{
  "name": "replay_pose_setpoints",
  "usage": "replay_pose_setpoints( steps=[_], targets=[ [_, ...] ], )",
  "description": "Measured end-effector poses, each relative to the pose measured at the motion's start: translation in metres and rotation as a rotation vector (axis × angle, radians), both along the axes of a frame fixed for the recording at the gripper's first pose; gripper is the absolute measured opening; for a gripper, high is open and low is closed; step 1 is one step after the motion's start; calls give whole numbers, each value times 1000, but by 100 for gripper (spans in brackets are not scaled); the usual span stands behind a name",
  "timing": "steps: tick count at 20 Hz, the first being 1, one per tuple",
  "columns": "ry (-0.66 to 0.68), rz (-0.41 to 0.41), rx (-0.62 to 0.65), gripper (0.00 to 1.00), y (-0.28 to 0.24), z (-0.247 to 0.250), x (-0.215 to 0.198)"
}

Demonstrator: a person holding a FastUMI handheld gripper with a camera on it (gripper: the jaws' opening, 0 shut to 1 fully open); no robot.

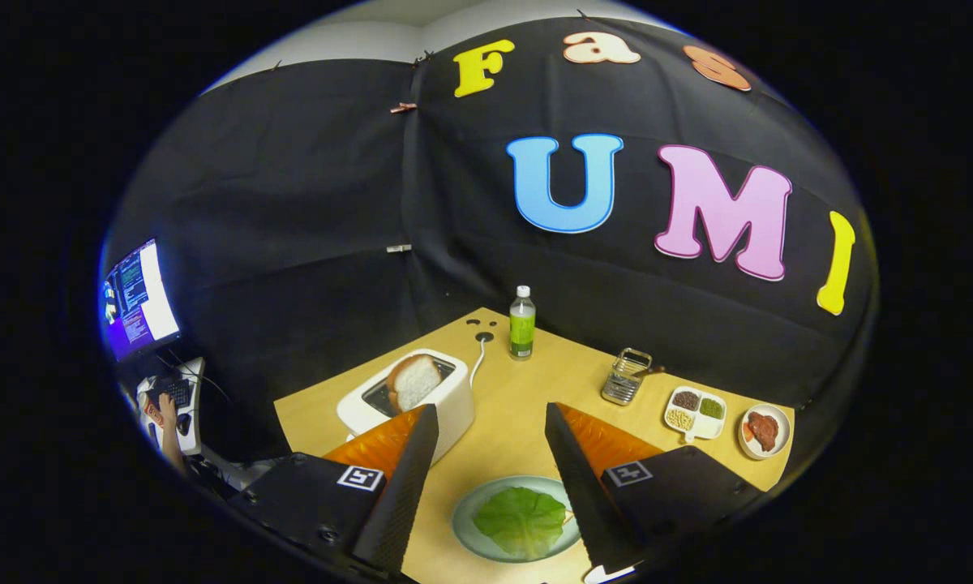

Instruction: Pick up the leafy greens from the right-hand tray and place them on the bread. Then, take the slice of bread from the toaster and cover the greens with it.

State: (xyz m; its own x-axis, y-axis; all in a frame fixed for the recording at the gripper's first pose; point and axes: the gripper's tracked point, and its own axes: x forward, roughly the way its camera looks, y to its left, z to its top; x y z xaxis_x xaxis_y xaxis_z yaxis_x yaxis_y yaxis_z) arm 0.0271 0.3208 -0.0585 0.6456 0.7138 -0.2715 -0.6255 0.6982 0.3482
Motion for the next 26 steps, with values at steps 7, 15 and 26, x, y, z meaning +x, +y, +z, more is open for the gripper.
replay_pose_setpoints(
  steps=[7,15,26],
  targets=[
    [-17,56,30,84,64,30,4],
    [106,29,24,83,126,1,12],
    [298,1,-15,85,204,-66,27]
  ],
)
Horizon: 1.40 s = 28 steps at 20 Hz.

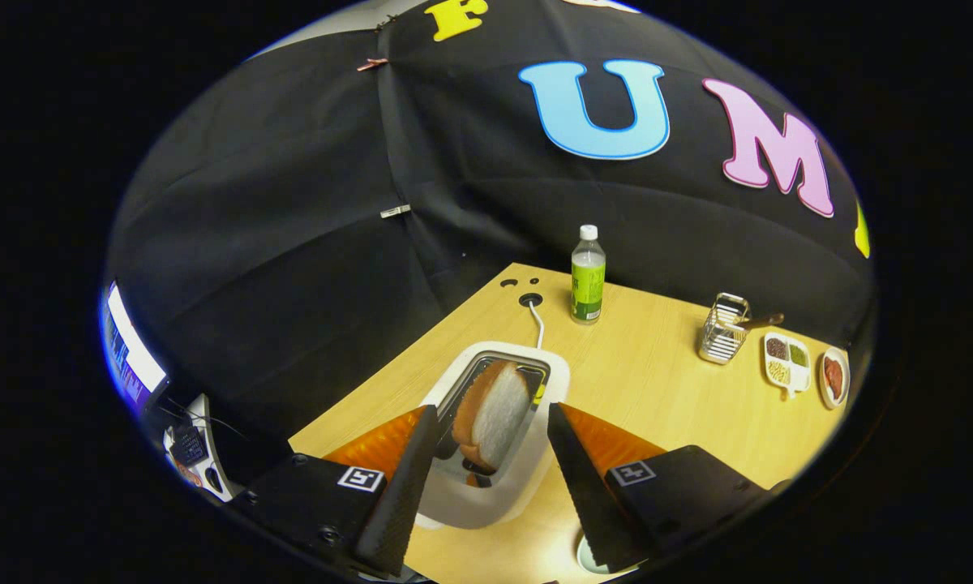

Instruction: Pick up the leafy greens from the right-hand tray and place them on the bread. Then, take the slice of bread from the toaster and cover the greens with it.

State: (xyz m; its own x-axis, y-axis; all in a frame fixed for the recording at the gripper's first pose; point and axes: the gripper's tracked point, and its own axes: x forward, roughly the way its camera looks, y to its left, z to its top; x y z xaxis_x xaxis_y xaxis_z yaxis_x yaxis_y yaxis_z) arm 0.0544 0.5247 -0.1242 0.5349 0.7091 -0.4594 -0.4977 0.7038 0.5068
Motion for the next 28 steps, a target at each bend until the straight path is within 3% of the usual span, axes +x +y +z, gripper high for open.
replay_pose_setpoints(
  steps=[4,6,10,11,13,22,28],
  targets=[
    [80,-27,-30,85,15,-32,7],
    [60,-71,-38,78,11,-30,17],
    [127,-109,-39,51,10,-38,24],
    [143,-111,-27,26,13,-39,22],
    [139,-116,-27,16,12,-36,24],
    [52,-157,59,13,-19,23,22],
    [-9,-215,153,13,-77,74,24]
  ],
)
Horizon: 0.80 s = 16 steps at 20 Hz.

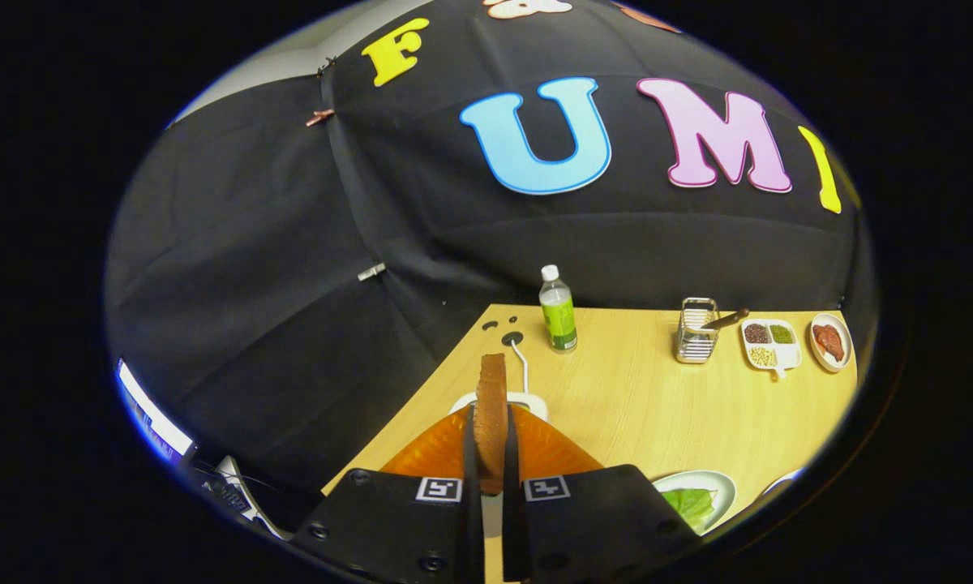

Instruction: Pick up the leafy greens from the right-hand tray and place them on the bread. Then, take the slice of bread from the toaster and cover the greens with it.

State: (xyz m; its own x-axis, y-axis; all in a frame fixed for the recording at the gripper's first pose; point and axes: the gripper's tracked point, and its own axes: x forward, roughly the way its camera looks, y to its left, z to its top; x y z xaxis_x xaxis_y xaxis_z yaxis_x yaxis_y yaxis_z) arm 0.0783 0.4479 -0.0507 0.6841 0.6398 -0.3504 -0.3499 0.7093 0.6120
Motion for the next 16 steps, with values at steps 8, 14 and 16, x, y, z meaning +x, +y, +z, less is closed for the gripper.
replay_pose_setpoints(
  steps=[8,14,16],
  targets=[
    [13,-202,-61,13,-130,-33,-6],
    [170,-296,-100,13,-174,-132,-39],
    [222,-299,-93,13,-170,-160,-51]
  ],
)
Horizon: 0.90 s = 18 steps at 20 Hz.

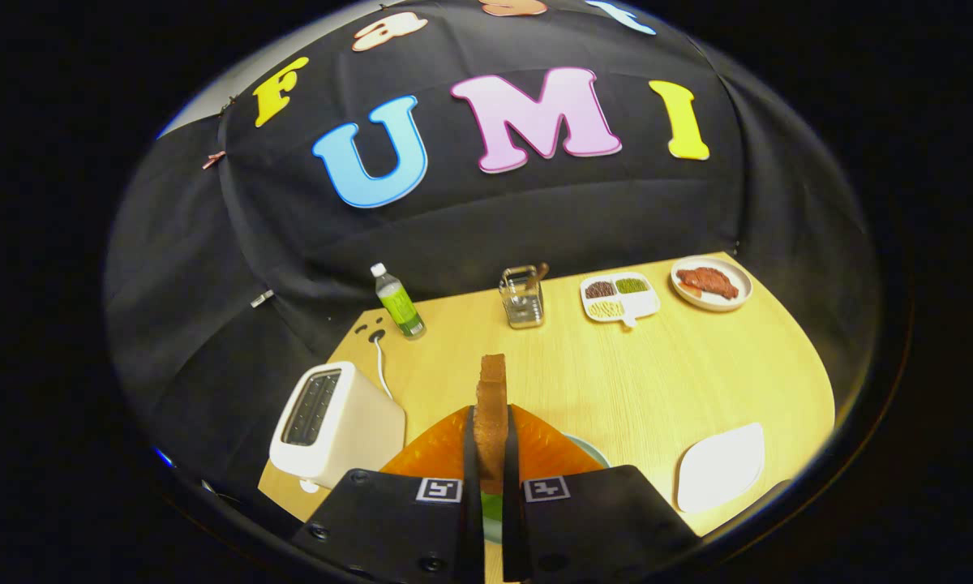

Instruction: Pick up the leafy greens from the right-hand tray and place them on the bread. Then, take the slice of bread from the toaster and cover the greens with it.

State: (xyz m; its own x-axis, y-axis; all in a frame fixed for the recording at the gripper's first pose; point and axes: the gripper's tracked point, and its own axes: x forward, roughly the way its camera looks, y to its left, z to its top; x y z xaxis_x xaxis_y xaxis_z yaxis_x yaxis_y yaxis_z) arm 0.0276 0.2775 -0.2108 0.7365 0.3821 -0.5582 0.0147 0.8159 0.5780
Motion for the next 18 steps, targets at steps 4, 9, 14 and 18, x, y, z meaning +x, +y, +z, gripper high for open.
replay_pose_setpoints(
  steps=[4,9,14,18],
  targets=[
    [79,-21,96,13,22,-30,-19],
    [136,-95,230,13,38,-52,-24],
    [200,-113,159,13,22,-97,-34],
    [240,-63,53,13,14,-129,-44]
  ],
)
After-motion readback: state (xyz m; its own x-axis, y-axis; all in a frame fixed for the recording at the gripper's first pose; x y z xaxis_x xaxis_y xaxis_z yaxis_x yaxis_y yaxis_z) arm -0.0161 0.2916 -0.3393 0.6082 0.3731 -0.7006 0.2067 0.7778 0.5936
